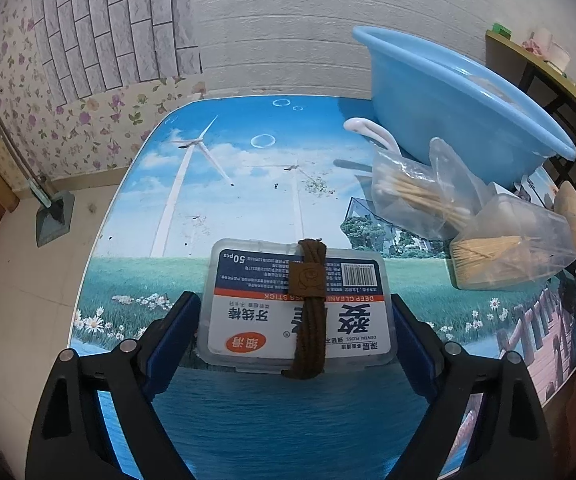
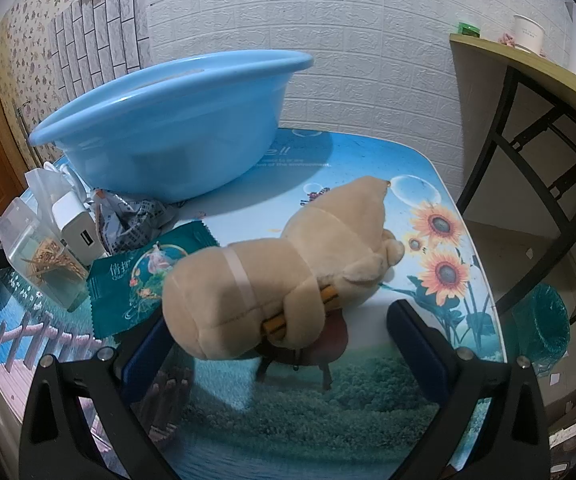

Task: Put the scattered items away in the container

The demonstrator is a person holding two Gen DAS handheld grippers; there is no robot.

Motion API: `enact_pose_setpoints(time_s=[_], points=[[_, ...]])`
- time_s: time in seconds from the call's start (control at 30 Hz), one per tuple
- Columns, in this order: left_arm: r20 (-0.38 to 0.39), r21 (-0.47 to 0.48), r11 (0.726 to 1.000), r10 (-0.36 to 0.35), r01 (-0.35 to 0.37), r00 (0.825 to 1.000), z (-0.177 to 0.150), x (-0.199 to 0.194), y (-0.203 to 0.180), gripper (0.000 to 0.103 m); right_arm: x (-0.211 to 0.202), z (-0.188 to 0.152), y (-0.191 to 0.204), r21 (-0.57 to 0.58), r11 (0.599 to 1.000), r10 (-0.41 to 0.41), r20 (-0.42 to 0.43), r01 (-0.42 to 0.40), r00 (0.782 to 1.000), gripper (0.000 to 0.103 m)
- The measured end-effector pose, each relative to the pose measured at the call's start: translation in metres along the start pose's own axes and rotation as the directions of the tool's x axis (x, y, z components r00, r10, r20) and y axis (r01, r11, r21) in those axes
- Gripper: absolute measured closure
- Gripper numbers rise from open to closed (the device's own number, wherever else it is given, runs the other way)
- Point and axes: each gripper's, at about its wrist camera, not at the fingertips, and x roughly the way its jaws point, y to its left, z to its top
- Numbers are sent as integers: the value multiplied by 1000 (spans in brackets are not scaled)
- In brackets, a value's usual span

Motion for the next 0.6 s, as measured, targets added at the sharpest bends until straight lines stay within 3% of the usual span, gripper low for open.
enact_pose_setpoints(time_s=[0.6], points=[[12, 2, 1000, 5, -5, 1000, -1, -1, 0, 12, 1, 0, 1, 6, 1000, -6, -2, 6, 1000, 0]])
